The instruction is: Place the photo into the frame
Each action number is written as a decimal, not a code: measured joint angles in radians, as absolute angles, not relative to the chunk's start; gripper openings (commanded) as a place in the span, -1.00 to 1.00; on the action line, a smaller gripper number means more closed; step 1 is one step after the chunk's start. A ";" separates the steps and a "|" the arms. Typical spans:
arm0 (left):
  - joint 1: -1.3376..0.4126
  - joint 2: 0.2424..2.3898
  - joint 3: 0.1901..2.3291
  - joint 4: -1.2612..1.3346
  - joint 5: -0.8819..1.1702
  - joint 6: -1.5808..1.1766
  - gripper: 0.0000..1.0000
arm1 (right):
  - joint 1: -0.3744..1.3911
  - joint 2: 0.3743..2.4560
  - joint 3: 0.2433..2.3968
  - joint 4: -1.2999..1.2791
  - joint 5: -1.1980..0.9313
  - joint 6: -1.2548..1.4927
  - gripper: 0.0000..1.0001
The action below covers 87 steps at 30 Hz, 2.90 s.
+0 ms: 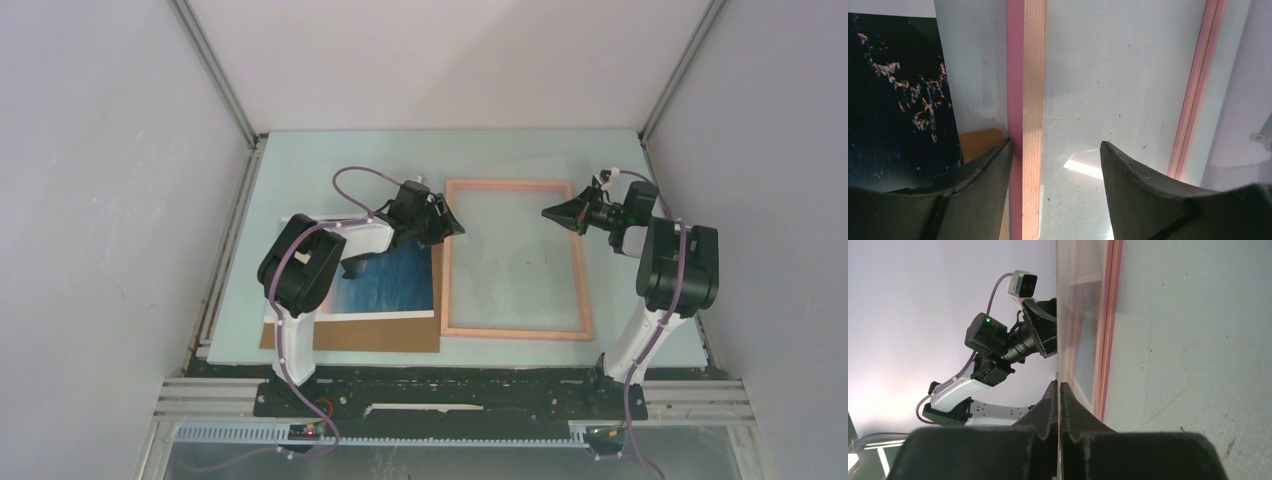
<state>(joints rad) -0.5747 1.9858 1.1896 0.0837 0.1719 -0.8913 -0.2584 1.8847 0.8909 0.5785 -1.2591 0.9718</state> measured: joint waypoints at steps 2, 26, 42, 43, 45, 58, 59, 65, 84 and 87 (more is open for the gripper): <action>-0.575 1.986 1.190 0.084 0.172 -0.892 0.33 | -0.260 1.895 0.891 0.579 -1.259 0.971 -1.00; -0.574 1.980 1.179 0.092 0.165 -0.891 0.34 | -0.276 1.918 0.921 0.403 -1.228 0.822 -0.76; -0.574 1.976 1.178 0.091 0.163 -0.882 0.40 | -0.269 1.927 0.957 0.256 -1.173 0.704 -0.17; -0.574 1.973 1.178 0.088 0.162 -0.880 0.41 | -0.266 1.927 0.963 0.242 -1.169 0.695 -0.17; -0.575 1.967 1.177 0.082 0.161 -0.873 0.45 | -0.262 1.927 0.975 0.223 -1.164 0.683 -0.14; -0.577 1.963 1.177 0.076 0.160 -0.855 0.52 | -0.240 1.927 1.044 0.028 -1.082 0.550 0.23; -0.577 1.963 1.177 0.076 0.160 -0.854 0.52 | -0.238 1.926 1.047 0.010 -1.074 0.537 0.25; -0.592 1.950 1.177 0.045 0.133 -0.816 0.62 | -0.231 1.926 1.056 -0.048 -1.044 0.500 0.26; -0.666 1.951 1.472 -0.437 -0.098 -0.620 0.44 | -0.227 1.926 1.064 -0.086 -1.029 0.470 0.24; -0.680 2.003 1.549 -0.498 -0.118 -0.609 0.28 | -0.227 1.926 1.064 -0.086 -1.029 0.469 0.23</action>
